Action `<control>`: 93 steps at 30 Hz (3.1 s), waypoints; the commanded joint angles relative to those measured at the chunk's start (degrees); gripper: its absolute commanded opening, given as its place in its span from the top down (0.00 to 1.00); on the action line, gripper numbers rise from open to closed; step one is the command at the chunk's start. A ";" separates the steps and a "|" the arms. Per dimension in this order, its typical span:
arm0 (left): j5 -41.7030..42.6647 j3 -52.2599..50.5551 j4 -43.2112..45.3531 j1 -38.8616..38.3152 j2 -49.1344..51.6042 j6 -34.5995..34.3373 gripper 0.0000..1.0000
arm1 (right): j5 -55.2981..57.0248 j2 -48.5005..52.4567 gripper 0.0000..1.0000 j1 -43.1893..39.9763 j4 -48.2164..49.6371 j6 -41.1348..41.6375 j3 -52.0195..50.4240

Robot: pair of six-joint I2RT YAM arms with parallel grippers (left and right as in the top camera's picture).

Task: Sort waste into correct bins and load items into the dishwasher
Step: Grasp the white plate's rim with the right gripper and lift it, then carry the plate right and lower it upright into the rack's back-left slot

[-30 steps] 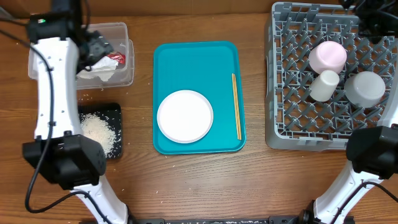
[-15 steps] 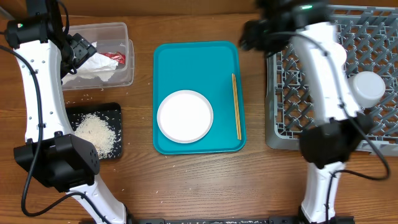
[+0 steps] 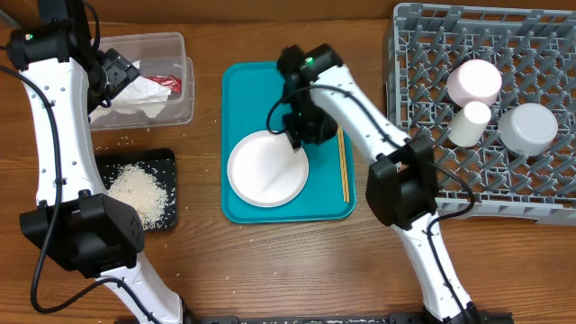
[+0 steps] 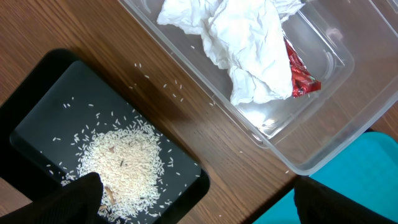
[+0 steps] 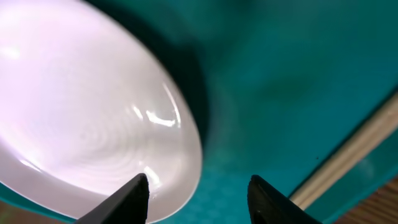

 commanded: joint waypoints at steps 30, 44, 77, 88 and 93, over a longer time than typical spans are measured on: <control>0.28 1.03 0.00 -0.09 -1.51 -0.11 0.00 | 1.16 -0.02 0.96 -2.49 0.98 3.10 1.97; 0.28 1.03 0.00 -0.09 -1.51 -0.11 0.00 | 21.22 -5.55 0.96 -22.67 -6.45 14.53 27.17; 0.28 1.03 0.00 -0.09 -1.51 -0.11 0.00 | 46.21 -3.65 0.96 -32.87 1.79 23.10 26.75; 0.28 1.03 0.00 -0.09 -1.51 -0.11 0.00 | 47.28 -0.74 0.96 -32.37 2.62 23.04 26.45; 0.28 1.03 0.00 -0.09 -1.51 -0.11 0.00 | 47.30 -0.37 0.96 -32.17 2.64 23.06 26.43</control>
